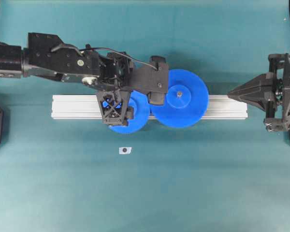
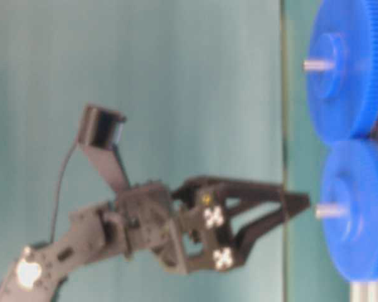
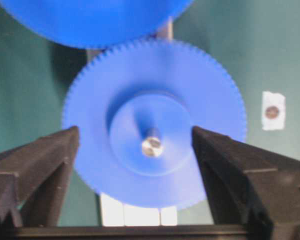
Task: Insert the small gear onto the shaft.
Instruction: 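Push the gear down onto the shaft with the left gripper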
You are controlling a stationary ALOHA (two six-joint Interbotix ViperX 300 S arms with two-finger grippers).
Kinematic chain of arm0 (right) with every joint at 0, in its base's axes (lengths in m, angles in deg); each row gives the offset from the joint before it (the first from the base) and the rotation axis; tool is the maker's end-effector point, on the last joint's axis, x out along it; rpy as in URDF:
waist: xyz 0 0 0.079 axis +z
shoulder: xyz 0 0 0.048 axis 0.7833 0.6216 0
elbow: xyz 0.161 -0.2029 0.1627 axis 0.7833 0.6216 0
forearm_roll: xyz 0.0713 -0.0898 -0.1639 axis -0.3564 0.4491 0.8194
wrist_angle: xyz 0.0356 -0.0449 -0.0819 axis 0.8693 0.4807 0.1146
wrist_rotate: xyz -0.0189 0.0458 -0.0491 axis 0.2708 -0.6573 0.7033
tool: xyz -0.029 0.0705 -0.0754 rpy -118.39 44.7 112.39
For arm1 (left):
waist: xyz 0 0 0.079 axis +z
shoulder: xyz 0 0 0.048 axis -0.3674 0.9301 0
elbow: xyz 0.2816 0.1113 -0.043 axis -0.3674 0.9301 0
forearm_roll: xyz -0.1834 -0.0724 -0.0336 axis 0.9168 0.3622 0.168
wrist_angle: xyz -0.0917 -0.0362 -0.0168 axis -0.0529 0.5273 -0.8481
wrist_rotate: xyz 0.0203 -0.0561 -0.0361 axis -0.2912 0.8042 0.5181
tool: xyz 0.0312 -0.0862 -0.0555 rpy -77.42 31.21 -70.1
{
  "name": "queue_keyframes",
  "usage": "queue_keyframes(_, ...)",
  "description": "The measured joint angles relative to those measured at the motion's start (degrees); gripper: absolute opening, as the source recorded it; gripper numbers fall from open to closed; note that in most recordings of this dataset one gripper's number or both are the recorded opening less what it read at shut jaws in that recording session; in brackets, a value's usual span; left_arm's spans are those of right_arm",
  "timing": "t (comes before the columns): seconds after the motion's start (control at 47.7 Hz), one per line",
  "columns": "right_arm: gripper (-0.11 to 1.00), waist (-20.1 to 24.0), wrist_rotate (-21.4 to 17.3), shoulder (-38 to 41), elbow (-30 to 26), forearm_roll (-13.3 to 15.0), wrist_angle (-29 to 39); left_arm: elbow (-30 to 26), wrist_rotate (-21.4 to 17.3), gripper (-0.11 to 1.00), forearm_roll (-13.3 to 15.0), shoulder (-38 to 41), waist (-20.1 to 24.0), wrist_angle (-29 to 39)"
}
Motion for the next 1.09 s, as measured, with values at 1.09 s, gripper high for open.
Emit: queue_keyframes(1.09, 0.0, -0.18, -0.09, 0.0, 0.0, -0.09, 0.09, 0.35, 0.0, 0.83, 0.0, -1.93, 0.09, -0.09)
